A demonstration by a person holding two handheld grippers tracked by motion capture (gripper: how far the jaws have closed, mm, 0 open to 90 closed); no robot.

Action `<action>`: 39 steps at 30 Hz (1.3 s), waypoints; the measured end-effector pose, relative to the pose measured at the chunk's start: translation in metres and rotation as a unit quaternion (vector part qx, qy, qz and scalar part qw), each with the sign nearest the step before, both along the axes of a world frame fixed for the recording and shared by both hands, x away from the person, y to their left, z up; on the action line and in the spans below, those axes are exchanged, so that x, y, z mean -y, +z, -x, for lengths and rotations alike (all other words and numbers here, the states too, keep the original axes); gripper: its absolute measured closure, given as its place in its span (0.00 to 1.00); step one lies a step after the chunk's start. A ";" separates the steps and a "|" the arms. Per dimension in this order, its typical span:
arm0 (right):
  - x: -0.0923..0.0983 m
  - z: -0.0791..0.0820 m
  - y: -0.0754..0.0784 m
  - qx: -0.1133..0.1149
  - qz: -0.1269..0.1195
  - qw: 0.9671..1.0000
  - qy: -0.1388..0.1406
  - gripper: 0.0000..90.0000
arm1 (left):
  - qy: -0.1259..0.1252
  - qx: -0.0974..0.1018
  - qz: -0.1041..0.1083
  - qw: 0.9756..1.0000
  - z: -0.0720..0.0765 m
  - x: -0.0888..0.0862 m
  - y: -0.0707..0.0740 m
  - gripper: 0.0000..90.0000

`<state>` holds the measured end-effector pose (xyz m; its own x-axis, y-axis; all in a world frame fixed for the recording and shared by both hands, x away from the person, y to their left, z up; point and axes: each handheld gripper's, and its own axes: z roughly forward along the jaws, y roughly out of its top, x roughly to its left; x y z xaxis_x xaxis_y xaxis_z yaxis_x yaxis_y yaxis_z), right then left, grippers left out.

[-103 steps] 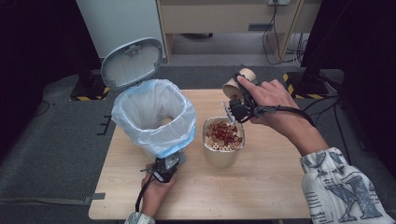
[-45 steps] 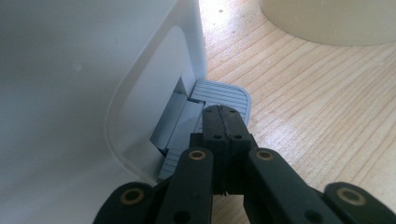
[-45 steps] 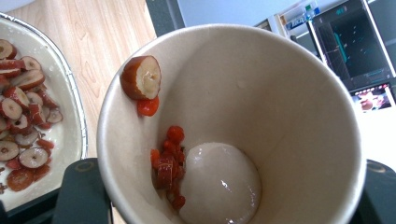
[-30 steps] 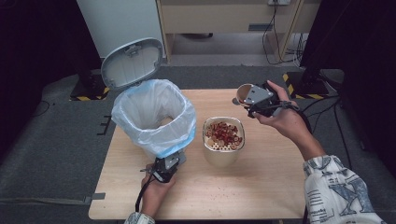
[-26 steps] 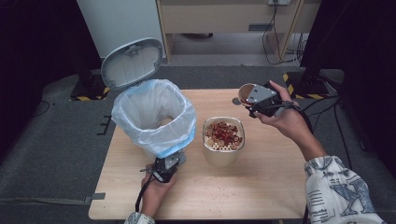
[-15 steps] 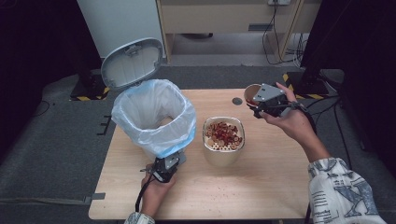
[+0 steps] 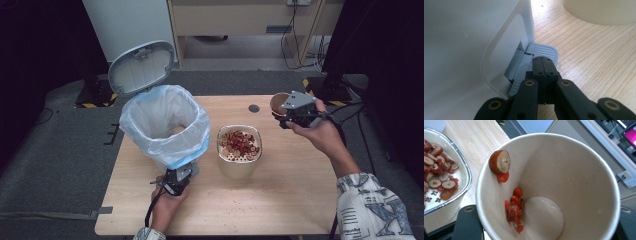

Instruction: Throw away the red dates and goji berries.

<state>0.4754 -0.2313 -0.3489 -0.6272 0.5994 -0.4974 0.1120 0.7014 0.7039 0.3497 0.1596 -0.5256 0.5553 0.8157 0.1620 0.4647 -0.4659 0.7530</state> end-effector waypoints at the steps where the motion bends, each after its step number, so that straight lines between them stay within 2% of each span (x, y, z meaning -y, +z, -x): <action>1: 0.000 0.000 0.000 0.000 0.000 1.000 0.000 0.35 | 0.000 0.000 0.000 1.000 0.000 0.000 0.000 0.99; 4: 0.005 -0.001 -0.002 -0.014 -0.018 1.000 -0.004 0.35 | 0.001 0.002 -0.004 1.000 0.001 0.001 0.000 0.99; 8: 0.008 -0.003 -0.004 -0.018 -0.024 1.000 -0.007 0.35 | 0.001 0.003 -0.003 1.000 0.001 0.001 0.000 0.99; 12: 0.014 -0.004 -0.009 -0.029 -0.045 0.998 -0.016 0.35 | 0.002 0.001 0.000 1.000 0.000 0.000 0.000 0.99; 15: 0.016 -0.004 -0.011 -0.034 -0.047 0.998 -0.015 0.35 | 0.002 0.000 0.001 1.000 0.000 0.000 0.000 0.99; 18: 0.019 -0.005 -0.013 -0.051 -0.064 0.997 -0.016 0.35 | 0.002 0.000 0.002 1.000 0.000 0.000 0.000 0.99; 27: 0.026 -0.006 -0.014 -0.067 -0.081 0.994 -0.015 0.35 | 0.002 0.000 0.001 1.000 0.001 0.001 0.000 0.99; 39: 0.041 -0.008 -0.016 -0.105 -0.122 0.987 -0.011 0.35 | 0.002 0.000 0.001 1.000 0.001 0.000 0.000 0.99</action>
